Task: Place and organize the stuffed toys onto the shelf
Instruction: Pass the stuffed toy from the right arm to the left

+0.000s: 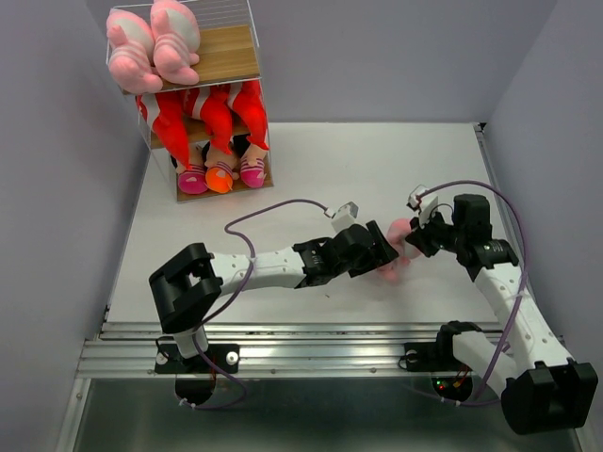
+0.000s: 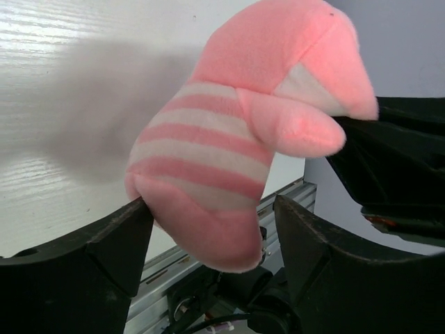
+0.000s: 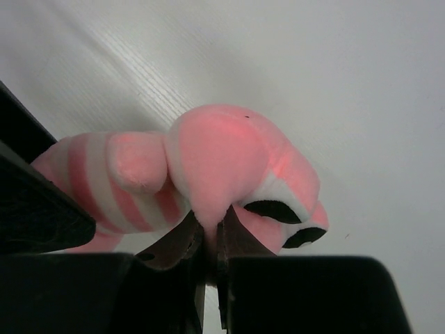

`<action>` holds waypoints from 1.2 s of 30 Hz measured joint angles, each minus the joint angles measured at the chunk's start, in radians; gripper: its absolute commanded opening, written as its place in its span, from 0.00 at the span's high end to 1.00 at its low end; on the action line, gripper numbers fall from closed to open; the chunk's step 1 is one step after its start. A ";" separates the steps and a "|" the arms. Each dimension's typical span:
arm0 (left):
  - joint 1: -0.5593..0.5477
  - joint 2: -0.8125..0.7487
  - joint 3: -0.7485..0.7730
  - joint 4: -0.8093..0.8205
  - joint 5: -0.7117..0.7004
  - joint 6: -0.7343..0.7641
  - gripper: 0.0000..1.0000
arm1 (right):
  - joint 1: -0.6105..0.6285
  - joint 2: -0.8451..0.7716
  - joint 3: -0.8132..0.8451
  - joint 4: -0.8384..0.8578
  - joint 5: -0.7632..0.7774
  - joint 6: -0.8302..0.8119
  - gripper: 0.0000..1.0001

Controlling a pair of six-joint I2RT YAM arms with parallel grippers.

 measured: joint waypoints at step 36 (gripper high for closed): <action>0.039 -0.337 -0.121 -0.051 -0.101 0.449 1.00 | 0.001 0.029 0.282 0.007 -0.167 0.173 0.00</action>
